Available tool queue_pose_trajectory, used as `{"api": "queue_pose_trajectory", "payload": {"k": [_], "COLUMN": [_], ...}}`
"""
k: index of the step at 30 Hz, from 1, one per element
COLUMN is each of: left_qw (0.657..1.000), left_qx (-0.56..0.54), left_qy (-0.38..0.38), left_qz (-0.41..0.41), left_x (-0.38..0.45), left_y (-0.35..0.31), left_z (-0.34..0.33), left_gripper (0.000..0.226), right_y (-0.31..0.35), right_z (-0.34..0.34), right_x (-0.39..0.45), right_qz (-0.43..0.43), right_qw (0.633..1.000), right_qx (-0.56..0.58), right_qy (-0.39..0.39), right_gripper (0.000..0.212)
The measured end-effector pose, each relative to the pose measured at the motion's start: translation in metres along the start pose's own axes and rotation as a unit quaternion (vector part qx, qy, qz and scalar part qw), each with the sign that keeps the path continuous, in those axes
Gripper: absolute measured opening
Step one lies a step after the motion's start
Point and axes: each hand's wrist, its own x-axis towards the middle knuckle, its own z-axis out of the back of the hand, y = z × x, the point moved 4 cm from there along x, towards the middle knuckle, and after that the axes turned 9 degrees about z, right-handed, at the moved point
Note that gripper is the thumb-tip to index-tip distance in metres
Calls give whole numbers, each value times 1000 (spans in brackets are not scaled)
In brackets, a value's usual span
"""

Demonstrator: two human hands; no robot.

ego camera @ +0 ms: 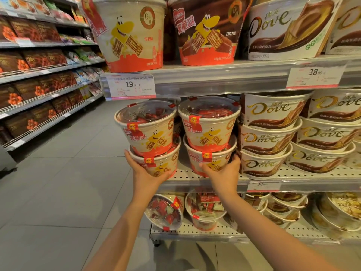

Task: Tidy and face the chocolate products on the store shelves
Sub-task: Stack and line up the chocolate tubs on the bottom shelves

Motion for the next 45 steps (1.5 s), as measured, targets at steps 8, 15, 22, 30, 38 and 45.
{"api": "queue_pose_trajectory", "payload": {"k": [8,15,22,30,38,45], "left_qw": [999,998,997,998,998,997], "left_qx": [23,27,47,25,-3,-22], "left_qy": [-22,-50,-65,-53,-53,-75], "left_qz": [0,4,-4,-10,-31,-7], "left_x": [8,9,9,5,2,4], "left_y": [6,11,9,8,4,9], "left_z": [-5,-6,-7,-5,-6,-12], "left_gripper": [141,139,138,136,133,131], "right_y": [-2,-1,-2,-4,-9,-22], "right_z": [-7,0,-3,3,5,16], "right_x": [11,4,4,8,10,12], "right_qz": [1,37,48,52,82,117], "right_qw": [999,998,997,994,989,970], "right_qx": [-23,-28,-40,-27,6,77], "right_qy": [44,36,40,96,121,200], "right_gripper": [117,122,127,128,125,105]}}
